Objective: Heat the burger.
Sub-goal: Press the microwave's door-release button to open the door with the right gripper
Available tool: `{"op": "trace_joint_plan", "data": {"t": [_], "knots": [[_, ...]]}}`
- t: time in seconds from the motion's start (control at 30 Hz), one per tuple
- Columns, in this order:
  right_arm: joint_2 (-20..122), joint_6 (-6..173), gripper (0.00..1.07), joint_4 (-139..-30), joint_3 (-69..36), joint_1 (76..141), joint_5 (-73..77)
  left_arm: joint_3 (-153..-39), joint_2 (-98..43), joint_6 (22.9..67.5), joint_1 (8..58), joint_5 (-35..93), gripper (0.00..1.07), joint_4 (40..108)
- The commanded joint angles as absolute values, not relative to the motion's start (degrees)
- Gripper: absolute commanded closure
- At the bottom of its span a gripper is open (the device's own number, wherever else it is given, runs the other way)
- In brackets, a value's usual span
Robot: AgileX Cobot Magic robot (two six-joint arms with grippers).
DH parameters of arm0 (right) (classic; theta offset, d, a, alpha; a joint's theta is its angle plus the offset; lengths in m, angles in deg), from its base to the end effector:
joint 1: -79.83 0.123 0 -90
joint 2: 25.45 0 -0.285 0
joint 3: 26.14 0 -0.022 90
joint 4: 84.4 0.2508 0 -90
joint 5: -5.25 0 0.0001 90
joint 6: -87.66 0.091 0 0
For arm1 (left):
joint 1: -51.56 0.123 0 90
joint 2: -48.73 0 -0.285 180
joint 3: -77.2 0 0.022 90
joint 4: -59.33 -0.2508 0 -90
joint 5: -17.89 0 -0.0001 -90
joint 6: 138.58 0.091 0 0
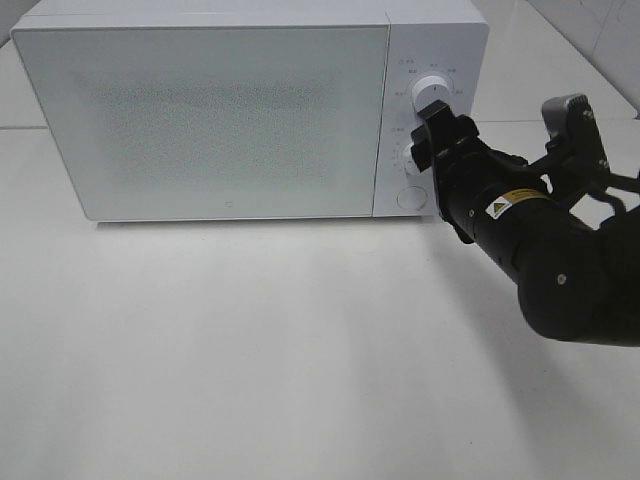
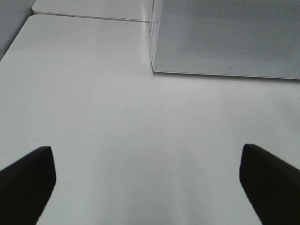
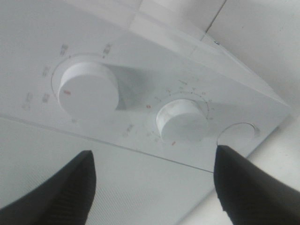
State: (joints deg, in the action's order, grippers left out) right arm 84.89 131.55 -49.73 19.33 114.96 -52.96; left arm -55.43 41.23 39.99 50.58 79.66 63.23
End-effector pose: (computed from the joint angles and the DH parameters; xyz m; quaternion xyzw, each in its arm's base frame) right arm 0.2703 0.1364 0.1527 0.3389 0.6944 0.3328 0.5406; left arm -0.0090 -0.0053 0.2818 -0.0013 0.8505 -0.0450 0.5240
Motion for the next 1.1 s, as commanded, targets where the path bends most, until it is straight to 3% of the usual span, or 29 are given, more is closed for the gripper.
{"op": "trace_joint_plan", "data": {"t": [0.03,0.3,0.5,0.8,1.1], "knots": [[81.40,119.00,0.36,-50.99,19.85,114.50,-45.57,-55.32,42.14,39.99,50.76,79.09,0.06,63.74],[72.00,85.20,0.36,-53.11,19.85,110.03,-20.19,-55.32,42.14,39.99,50.76,79.09,0.06,63.74],[68.91,79.58,0.36,-55.64,19.85,107.45,-9.88,-55.32,42.14,39.99,50.76,79.09,0.06,63.74],[57.85,79.18,0.36,-68.93,19.85,105.16,14.25,-55.32,42.14,39.99,50.76,79.09,0.06,63.74],[44.39,81.07,0.36,-69.96,19.85,105.16,35.27,-55.32,42.14,39.99,50.76,79.09,0.06,63.74]]}}
